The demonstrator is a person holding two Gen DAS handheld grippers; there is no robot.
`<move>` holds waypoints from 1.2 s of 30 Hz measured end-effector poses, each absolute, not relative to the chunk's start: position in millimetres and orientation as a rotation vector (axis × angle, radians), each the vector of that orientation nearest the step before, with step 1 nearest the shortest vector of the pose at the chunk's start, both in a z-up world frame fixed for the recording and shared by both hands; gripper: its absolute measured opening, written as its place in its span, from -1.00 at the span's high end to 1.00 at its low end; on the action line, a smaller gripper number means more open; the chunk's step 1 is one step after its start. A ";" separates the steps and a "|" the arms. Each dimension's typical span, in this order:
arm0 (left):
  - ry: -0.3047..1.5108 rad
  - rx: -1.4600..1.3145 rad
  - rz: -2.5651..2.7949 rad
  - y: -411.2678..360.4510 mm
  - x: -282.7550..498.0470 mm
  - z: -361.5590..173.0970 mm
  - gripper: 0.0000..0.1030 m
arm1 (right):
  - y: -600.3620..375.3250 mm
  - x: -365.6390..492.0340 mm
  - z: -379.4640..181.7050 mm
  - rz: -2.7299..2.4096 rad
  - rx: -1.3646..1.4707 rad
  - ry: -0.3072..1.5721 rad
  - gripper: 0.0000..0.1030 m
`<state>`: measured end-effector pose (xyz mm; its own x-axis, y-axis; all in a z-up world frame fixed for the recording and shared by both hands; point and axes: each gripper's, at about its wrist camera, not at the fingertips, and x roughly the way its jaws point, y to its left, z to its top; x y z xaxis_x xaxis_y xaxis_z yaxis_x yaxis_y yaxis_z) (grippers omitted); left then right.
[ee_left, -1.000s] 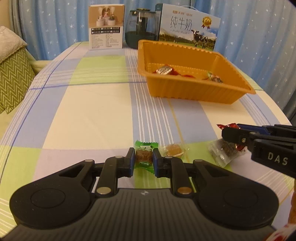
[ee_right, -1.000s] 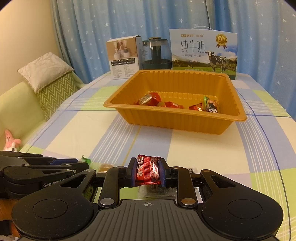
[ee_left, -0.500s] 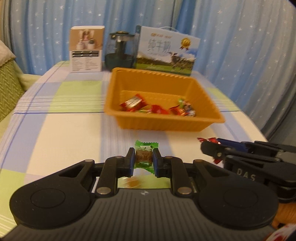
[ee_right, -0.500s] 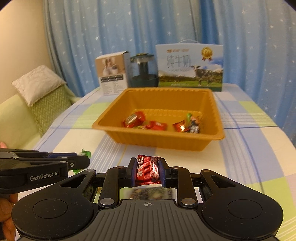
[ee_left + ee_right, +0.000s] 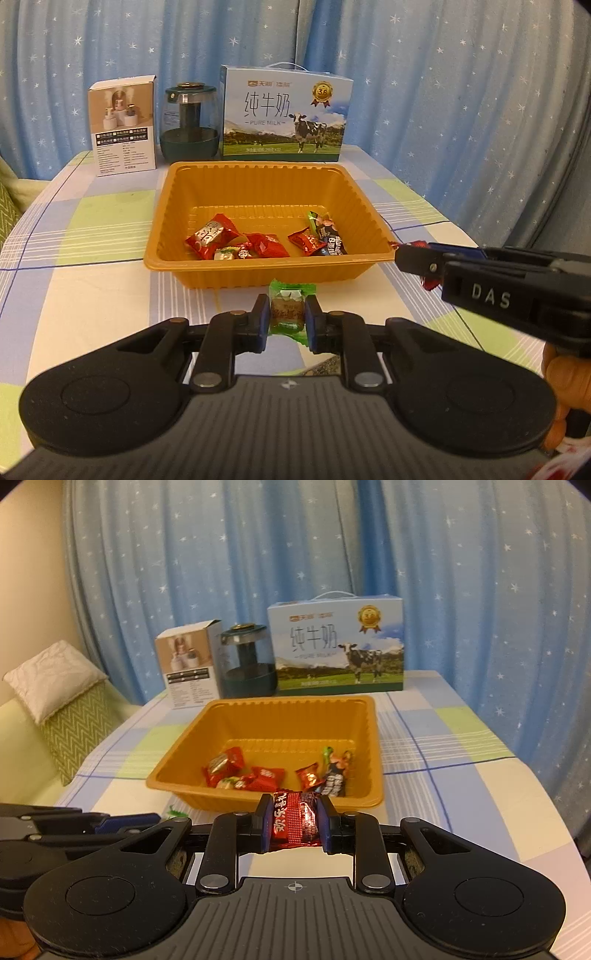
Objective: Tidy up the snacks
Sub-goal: 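Carry the green candy and red candy over the orange tray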
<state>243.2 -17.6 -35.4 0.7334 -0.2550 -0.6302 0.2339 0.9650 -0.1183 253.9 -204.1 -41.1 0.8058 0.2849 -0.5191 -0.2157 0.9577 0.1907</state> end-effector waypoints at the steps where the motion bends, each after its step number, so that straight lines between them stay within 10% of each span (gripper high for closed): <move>1: 0.697 -0.032 -0.270 -17.9 244.9 -35.0 0.66 | -205.0 255.7 -40.4 0.268 0.128 0.575 0.51; 36: 0.650 -0.106 -0.210 10.8 369.4 -10.5 0.66 | -210.0 382.2 -35.3 0.244 0.217 0.590 0.51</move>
<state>369.4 10.8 -10.5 0.7759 -0.2268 -0.5887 0.1607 0.9734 -0.1631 382.2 -210.0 -35.3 0.8038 0.2874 -0.5209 -0.1643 0.9487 0.2700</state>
